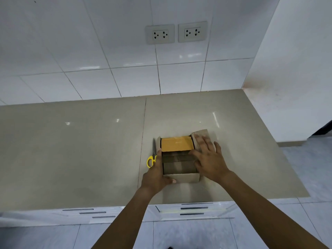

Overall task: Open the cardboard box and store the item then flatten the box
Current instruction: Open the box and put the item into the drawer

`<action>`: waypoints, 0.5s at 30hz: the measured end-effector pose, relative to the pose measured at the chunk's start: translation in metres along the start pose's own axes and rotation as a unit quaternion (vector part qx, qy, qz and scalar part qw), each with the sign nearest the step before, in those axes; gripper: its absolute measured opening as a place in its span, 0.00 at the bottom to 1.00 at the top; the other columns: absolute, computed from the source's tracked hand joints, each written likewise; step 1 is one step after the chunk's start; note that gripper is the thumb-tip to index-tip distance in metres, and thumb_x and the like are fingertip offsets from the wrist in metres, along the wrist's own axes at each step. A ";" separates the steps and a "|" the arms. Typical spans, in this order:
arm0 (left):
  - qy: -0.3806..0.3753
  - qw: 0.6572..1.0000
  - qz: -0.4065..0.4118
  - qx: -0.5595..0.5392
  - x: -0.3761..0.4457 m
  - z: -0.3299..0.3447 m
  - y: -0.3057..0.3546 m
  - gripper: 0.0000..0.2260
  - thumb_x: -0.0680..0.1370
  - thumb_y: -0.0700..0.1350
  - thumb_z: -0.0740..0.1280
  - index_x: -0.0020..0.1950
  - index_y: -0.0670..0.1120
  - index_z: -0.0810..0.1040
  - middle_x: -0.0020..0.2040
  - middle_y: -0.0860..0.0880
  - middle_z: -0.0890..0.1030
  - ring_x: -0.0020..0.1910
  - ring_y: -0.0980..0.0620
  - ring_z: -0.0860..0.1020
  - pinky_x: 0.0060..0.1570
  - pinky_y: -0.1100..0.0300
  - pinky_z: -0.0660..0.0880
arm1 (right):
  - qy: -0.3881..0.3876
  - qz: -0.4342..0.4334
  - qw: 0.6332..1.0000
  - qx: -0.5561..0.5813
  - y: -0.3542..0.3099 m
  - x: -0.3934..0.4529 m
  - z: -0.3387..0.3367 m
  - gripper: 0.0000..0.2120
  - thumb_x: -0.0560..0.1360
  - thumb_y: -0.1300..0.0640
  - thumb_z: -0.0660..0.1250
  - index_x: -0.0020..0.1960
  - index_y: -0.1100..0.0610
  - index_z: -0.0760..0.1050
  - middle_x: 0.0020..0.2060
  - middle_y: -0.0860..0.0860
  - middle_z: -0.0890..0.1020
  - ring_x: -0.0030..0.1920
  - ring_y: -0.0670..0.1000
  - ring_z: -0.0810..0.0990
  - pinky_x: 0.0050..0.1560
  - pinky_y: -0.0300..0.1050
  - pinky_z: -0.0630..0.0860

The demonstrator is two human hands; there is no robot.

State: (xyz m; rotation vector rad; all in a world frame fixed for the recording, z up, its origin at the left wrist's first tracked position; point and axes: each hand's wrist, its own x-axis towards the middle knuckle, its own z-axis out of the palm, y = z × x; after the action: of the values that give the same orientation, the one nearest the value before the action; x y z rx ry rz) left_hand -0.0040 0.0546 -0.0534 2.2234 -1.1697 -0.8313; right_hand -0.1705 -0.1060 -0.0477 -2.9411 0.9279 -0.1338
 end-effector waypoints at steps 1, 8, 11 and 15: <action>0.002 1.000 0.000 0.004 0.000 0.000 0.000 0.57 0.66 0.52 0.78 0.75 0.62 0.35 0.68 0.49 0.73 0.59 0.42 0.78 0.54 0.47 0.77 | -0.001 -0.012 1.000 -0.011 0.001 0.002 0.001 0.16 0.74 0.49 0.62 0.61 0.44 0.73 0.78 0.53 0.50 0.77 0.61 0.48 0.70 0.69 0.55; 0.024 0.997 -0.038 0.061 0.002 0.006 -0.005 0.58 0.62 0.60 0.77 0.72 0.67 0.32 0.68 0.54 0.74 0.64 0.46 0.75 0.63 0.40 0.68 | 0.051 0.039 0.998 -0.007 0.007 0.030 -0.007 0.27 0.77 0.42 0.55 0.75 0.43 0.57 0.78 0.54 0.44 0.77 0.59 0.45 0.71 0.69 0.51; 0.030 0.995 -0.055 0.075 0.004 0.004 -0.007 0.57 0.61 0.63 0.75 0.72 0.68 0.33 0.75 0.56 0.65 0.72 0.47 0.66 0.68 0.31 0.55 | 0.017 0.059 0.998 -0.006 0.006 0.050 -0.006 0.29 0.76 0.35 0.52 0.75 0.42 0.55 0.78 0.53 0.41 0.77 0.59 0.42 0.71 0.70 0.44; 0.030 0.988 -0.053 0.140 0.007 0.003 -0.008 0.56 0.61 0.70 0.70 0.72 0.66 0.30 0.80 0.52 0.51 0.78 0.48 0.48 0.67 0.27 0.44 | -0.064 0.100 0.993 0.023 0.005 0.069 0.005 0.34 0.73 0.28 0.45 0.75 0.42 0.53 0.78 0.51 0.39 0.77 0.59 0.38 0.70 0.71 0.39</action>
State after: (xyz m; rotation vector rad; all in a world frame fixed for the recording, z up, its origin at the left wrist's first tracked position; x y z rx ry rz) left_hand 0.0015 0.0525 -0.0625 2.5388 -1.2112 -0.6697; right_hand -0.1165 -0.1493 -0.0484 -2.7567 1.1732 0.0400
